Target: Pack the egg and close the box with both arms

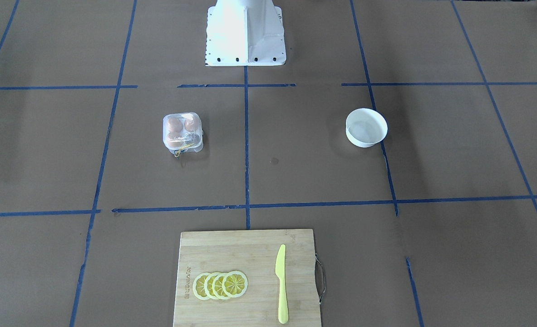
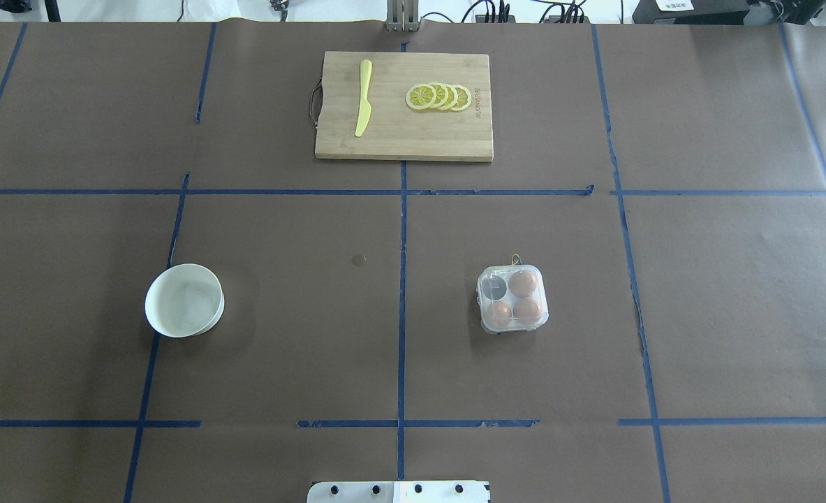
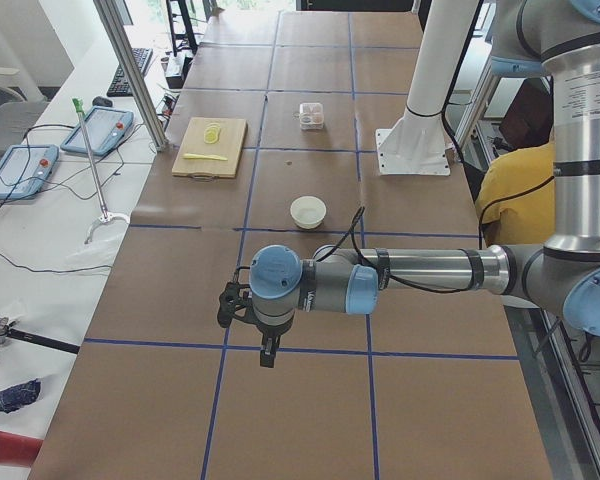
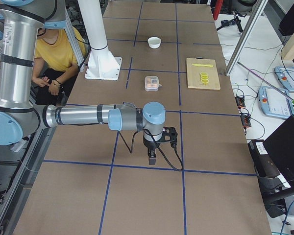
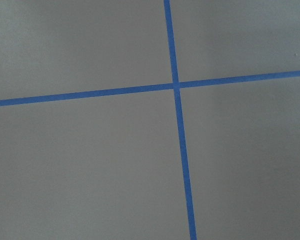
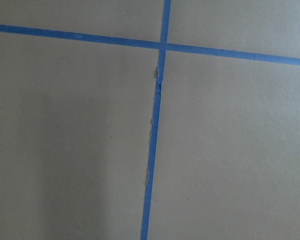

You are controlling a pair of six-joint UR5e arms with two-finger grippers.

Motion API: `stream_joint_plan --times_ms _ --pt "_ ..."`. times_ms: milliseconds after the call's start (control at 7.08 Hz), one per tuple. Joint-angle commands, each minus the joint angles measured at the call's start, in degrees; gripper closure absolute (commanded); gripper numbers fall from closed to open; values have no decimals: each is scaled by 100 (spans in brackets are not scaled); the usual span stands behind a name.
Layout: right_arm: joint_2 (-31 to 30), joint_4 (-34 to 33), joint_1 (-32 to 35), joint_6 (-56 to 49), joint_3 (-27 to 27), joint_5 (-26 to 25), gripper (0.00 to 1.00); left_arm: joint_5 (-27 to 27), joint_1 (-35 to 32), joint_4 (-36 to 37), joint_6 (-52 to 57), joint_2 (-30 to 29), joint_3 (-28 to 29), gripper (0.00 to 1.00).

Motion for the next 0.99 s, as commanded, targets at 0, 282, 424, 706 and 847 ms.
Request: stream_joint_plan --times_ms 0,282,424,706,847 --pt "-5 13 -4 23 -7 2 0 6 24 -17 -3 -35 -27 0" --pt "4 13 -4 23 -16 11 0 -3 121 -17 -3 -45 -27 0" --pt "4 4 -4 23 -25 11 0 -3 121 -17 -3 -27 -27 0" --pt "4 13 -4 15 -16 11 0 -3 121 -25 -3 -27 -27 0" --pt "4 4 -4 23 -25 11 0 -3 121 -25 -3 -18 -27 0"
